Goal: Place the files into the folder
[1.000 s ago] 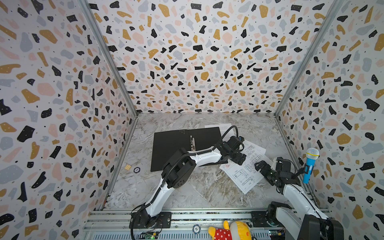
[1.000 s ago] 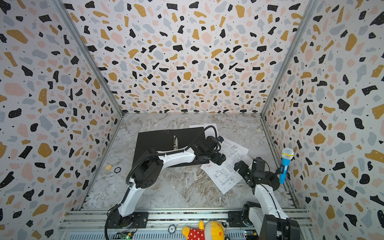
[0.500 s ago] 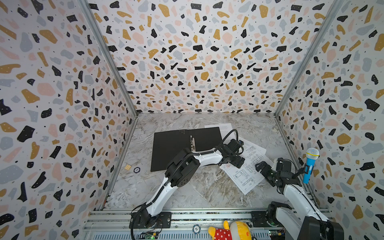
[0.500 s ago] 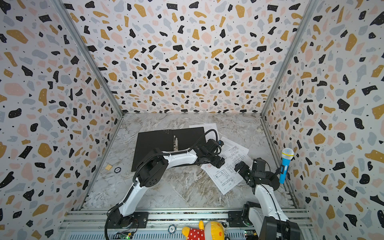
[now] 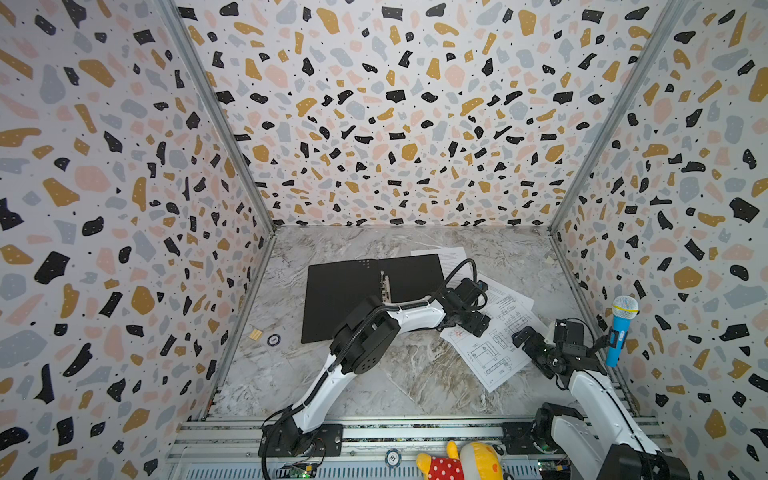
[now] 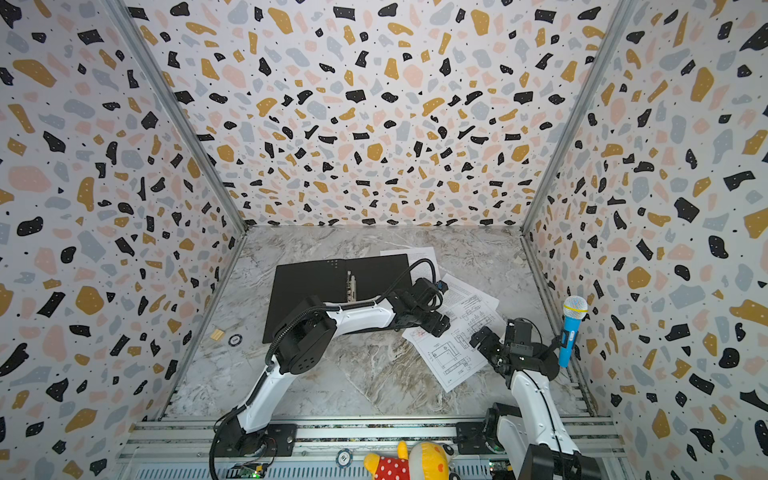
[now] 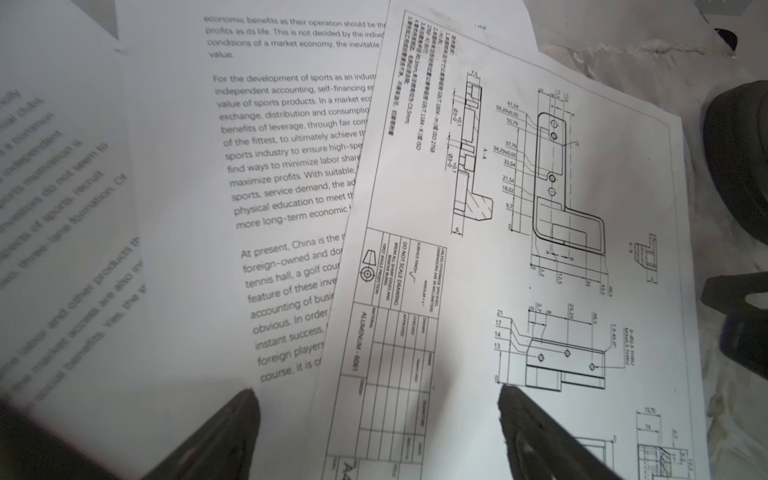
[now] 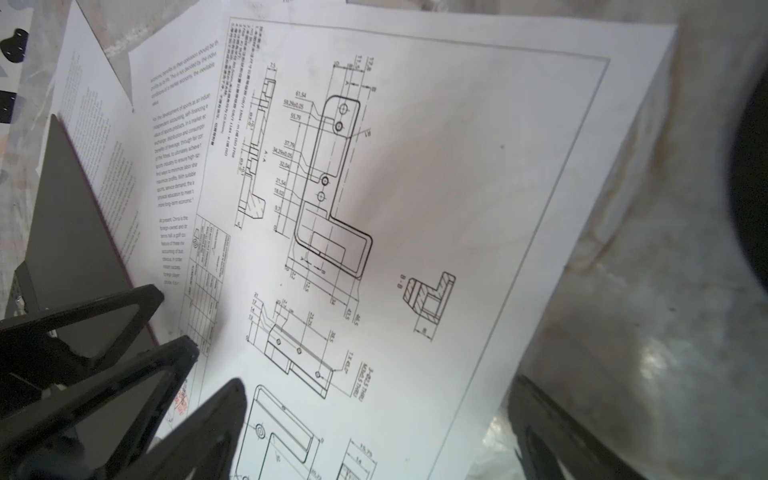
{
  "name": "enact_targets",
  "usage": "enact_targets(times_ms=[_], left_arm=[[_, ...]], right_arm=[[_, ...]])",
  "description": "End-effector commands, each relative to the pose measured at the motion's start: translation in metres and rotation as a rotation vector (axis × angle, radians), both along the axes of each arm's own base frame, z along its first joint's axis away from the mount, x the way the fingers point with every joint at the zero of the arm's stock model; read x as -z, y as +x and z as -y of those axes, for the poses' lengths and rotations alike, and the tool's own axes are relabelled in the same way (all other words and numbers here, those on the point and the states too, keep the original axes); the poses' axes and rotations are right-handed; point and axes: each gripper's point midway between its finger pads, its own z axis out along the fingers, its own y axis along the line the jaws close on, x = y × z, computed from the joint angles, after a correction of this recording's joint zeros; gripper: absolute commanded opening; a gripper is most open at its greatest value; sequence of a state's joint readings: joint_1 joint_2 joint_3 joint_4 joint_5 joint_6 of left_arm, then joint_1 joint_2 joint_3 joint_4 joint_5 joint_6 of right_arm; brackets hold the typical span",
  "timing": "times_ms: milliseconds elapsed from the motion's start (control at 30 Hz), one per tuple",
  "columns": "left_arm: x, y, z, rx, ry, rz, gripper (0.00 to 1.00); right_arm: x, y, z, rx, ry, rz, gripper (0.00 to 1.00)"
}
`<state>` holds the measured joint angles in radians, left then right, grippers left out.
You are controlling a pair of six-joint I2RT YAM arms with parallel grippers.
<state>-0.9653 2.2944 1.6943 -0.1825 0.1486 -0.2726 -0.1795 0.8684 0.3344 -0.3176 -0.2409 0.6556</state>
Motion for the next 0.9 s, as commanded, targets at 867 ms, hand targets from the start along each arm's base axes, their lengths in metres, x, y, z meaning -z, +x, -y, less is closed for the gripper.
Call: enact_targets(times_ms=[867], left_arm=[[-0.008,-0.014,0.001,0.039,-0.030,-0.030,0.89]], right_arm=[[0.017,-0.006,-0.008,-0.004,0.065,-0.053,0.99]])
